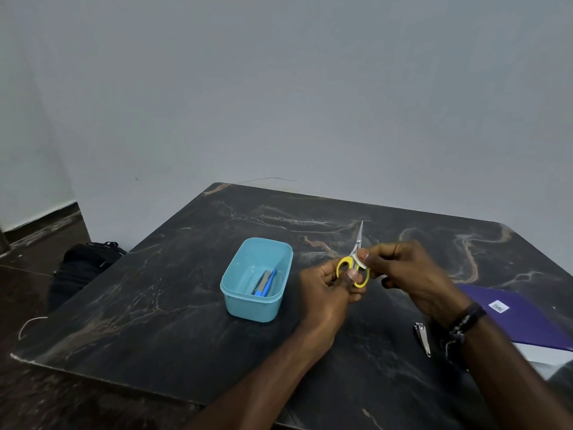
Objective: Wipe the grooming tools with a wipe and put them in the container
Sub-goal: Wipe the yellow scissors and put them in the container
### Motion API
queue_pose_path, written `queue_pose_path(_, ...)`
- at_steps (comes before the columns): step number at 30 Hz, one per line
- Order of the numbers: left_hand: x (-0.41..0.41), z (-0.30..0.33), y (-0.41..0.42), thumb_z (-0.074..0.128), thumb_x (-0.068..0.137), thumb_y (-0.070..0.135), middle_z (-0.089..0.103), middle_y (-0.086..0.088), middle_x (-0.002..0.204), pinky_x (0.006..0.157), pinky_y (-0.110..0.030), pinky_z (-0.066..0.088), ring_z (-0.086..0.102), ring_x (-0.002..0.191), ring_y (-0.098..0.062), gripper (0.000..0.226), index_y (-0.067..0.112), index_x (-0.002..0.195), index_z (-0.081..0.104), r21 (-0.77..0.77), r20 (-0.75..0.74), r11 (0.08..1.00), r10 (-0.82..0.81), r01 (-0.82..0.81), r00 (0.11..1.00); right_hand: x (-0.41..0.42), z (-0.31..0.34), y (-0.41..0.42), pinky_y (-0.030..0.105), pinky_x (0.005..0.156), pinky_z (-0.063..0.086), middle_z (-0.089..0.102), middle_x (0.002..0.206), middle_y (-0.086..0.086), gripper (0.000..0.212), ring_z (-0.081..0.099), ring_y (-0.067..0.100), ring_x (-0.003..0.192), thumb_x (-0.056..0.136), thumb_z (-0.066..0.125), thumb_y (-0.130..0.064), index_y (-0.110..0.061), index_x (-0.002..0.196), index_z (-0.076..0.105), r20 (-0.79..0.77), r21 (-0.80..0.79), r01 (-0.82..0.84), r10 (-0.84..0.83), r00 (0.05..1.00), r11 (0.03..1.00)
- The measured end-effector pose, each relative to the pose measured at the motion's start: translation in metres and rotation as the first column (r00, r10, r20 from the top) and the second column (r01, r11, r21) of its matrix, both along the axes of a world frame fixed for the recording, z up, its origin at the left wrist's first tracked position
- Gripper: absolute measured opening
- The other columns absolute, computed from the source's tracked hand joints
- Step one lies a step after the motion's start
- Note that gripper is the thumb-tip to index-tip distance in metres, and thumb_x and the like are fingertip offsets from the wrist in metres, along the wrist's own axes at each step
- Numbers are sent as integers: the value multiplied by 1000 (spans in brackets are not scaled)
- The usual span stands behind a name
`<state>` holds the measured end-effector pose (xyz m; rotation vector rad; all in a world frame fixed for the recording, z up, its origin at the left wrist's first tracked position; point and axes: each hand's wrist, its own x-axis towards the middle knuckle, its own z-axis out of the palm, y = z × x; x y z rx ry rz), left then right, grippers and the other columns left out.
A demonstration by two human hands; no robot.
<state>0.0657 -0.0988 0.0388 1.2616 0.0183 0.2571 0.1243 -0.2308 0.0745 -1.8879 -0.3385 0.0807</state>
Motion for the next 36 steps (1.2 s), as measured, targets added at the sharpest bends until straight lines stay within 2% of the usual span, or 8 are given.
queue_pose_path(5,3,-3,0,64,90,9,75,6,74,63,-26,60,72,71,-17,22,31,86,69,34,-9,999,30,-30,1000,2,-1,-8,21,52,37,69,71,5,10,52,11,66,83,69,-13,-13,87,79,-35,19,-107,108,994,994)
queue_pose_path(13,3,-5,-5,64,87,3,73,2,69,60,-25,59,68,62,-13,25,26,78,69,61,-14,998,-3,4,1000,-3,-15,-4,25,54,37,73,76,10,10,60,17,70,85,68,-15,-10,86,77,-55,214,72,-61,997,974)
queue_pose_path(18,3,-7,-3,65,88,3,73,5,68,61,-24,59,69,64,-12,26,28,80,69,87,-2,996,3,-3,1000,-4,-18,-2,25,53,36,72,78,13,12,58,16,69,85,68,-19,-11,86,78,-65,151,22,-12,998,988)
queue_pose_path(25,2,-9,-5,70,86,8,75,-5,79,62,-23,58,69,68,-13,12,20,87,72,100,-14,994,-45,46,999,-3,-22,1,29,57,39,72,75,11,24,59,16,68,77,72,-30,-7,83,77,-24,258,107,-105,994,960)
queue_pose_path(29,4,-7,-2,68,86,4,75,-4,80,65,-26,60,71,73,-16,13,16,88,71,87,-30,995,-42,45,999,-4,-23,0,29,58,42,73,77,8,13,59,13,69,83,71,-23,-13,77,77,-5,167,34,-34,999,985)
queue_pose_path(30,3,-8,-1,69,86,5,75,-5,81,67,-28,60,72,74,-17,12,16,88,71,95,-30,994,-49,51,998,-4,-23,0,32,60,44,74,78,9,14,60,14,70,81,71,-24,-13,77,77,-2,171,38,-38,999,985)
queue_pose_path(34,2,-9,-3,69,86,9,74,-10,89,67,-27,60,72,77,-19,10,16,94,71,147,-26,984,-101,104,995,-2,-23,0,59,80,50,73,82,18,23,63,33,79,73,73,-31,-9,75,76,-5,274,134,-137,991,953)
queue_pose_path(36,2,-9,-4,68,87,8,74,-12,91,66,-25,59,71,76,-18,11,13,97,70,154,-26,980,-122,124,992,-2,-23,1,60,82,50,73,82,19,19,64,33,77,78,71,-26,-9,73,76,4,296,161,-170,985,942)
